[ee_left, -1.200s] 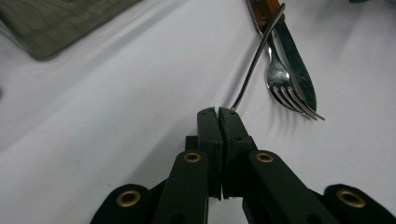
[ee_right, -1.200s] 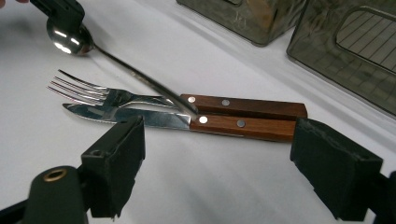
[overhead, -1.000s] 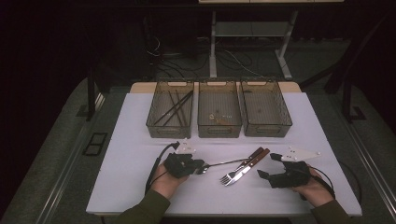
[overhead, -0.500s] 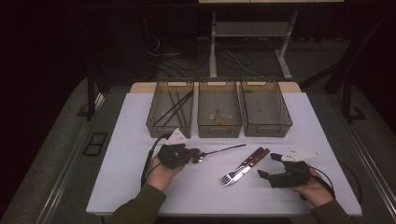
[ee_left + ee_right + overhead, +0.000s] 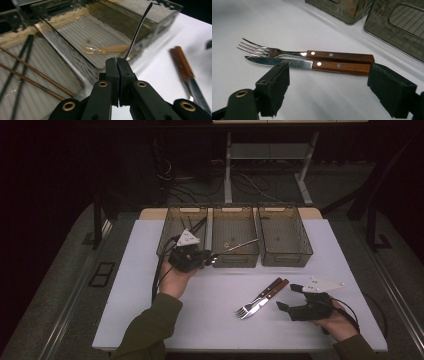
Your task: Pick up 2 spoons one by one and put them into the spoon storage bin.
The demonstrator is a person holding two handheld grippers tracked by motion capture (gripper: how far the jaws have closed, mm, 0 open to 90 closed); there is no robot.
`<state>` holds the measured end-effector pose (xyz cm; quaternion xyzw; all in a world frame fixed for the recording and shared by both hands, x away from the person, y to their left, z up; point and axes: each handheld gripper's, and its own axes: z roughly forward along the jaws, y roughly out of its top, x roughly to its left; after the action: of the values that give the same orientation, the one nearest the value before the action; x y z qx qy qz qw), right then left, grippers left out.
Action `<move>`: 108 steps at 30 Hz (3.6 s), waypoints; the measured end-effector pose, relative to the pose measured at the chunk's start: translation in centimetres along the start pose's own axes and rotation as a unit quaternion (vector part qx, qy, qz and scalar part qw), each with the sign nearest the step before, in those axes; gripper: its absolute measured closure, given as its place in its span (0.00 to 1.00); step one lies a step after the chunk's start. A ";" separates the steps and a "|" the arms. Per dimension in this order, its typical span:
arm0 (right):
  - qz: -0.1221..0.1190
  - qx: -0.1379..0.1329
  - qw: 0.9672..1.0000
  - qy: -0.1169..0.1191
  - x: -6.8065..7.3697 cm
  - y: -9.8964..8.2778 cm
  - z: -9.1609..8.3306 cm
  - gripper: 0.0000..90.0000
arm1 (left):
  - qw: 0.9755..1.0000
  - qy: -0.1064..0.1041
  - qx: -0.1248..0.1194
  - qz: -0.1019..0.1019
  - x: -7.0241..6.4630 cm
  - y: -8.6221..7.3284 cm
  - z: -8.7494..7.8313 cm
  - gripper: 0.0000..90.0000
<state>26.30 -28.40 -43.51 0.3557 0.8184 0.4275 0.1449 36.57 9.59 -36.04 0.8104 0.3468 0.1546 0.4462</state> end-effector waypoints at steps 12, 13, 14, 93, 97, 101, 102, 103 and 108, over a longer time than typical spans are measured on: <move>0.001 -0.001 1.000 0.002 0.0 0.0 -0.1 0.20 | 0.997 0.057 0.038 -0.024 2.1 2.5 3.7 0.98; 0.001 -0.001 1.000 0.002 0.0 0.0 -0.1 0.20 | 0.997 0.061 0.038 -0.028 2.1 2.6 4.0 0.98; 0.001 -0.001 1.000 0.003 0.0 0.0 -0.1 0.20 | 0.997 0.065 0.040 -0.027 2.1 2.8 4.3 0.98; -0.006 -0.003 1.000 0.007 0.1 0.0 -0.1 0.20 | 0.997 -0.074 0.001 0.028 0.5 -1.4 0.9 0.36; -0.002 -0.005 1.000 0.009 0.1 0.1 -0.2 0.20 | 0.997 -0.077 0.004 0.028 0.2 -3.0 0.2 0.32; 0.007 -0.009 1.000 0.007 -0.1 0.1 -0.2 0.20 | 0.996 -0.087 0.000 0.036 -0.1 -4.6 -0.7 0.28; 0.008 -0.009 1.000 0.007 -0.1 0.1 -0.2 0.20 | 0.995 -0.090 0.001 0.036 -0.1 -5.0 -0.9 0.28; 0.007 -0.010 1.000 0.006 -0.1 0.1 -0.3 0.20 | 0.995 -0.091 0.000 0.034 -0.2 -5.4 -1.1 0.28; 0.005 -0.008 1.000 0.005 -0.1 0.1 -0.2 0.20 | 0.995 -0.093 -0.005 0.035 -0.4 -7.2 -2.5 0.25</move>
<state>26.26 -28.55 -43.29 0.3564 0.8139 0.4366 0.1412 31.85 13.40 -40.61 0.8304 0.2749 0.0960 0.4751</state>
